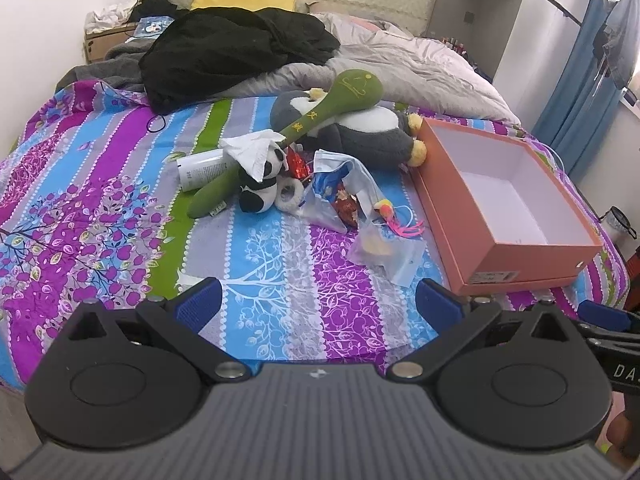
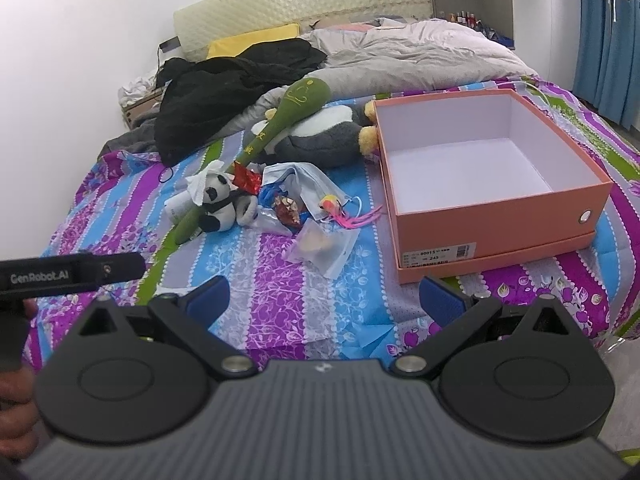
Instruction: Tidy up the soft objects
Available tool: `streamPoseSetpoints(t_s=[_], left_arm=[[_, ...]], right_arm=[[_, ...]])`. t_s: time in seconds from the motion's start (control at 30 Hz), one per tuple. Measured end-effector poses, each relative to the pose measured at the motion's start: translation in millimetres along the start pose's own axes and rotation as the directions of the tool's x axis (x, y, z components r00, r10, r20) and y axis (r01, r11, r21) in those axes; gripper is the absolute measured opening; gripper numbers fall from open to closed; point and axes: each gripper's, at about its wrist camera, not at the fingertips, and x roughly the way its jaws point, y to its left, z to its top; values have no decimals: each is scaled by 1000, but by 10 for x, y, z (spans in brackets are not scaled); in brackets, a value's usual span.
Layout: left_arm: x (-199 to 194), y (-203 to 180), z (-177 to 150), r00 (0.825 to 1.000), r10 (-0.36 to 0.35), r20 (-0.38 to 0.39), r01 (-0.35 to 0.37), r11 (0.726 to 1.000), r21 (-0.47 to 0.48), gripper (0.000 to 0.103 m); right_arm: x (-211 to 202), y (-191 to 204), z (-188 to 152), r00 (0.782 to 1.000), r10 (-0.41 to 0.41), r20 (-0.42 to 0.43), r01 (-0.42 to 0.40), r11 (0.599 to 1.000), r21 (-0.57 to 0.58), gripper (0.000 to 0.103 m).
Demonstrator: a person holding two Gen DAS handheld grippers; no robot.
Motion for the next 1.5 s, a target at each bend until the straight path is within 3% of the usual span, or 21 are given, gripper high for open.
streamPoseSetpoints(t_s=[0.5, 0.93, 1.07, 1.5], left_arm=[[277, 27, 21, 999, 3, -48, -2, 1000, 13, 103], [860, 117, 154, 994, -6, -113, 7, 1000, 12, 103], [1026, 204, 238, 995, 14, -100, -13, 1000, 6, 103], [1561, 436, 643, 997, 48, -57, -48, 999, -2, 101]], right_arm=[[156, -127, -46, 1000, -2, -17, 2, 999, 43, 101], [544, -154, -10, 999, 9, -38, -8, 1000, 24, 93], [732, -105, 5, 998, 7, -57, -8, 1000, -7, 82], [1442, 125, 101, 992, 42, -119, -54, 993, -104, 83]])
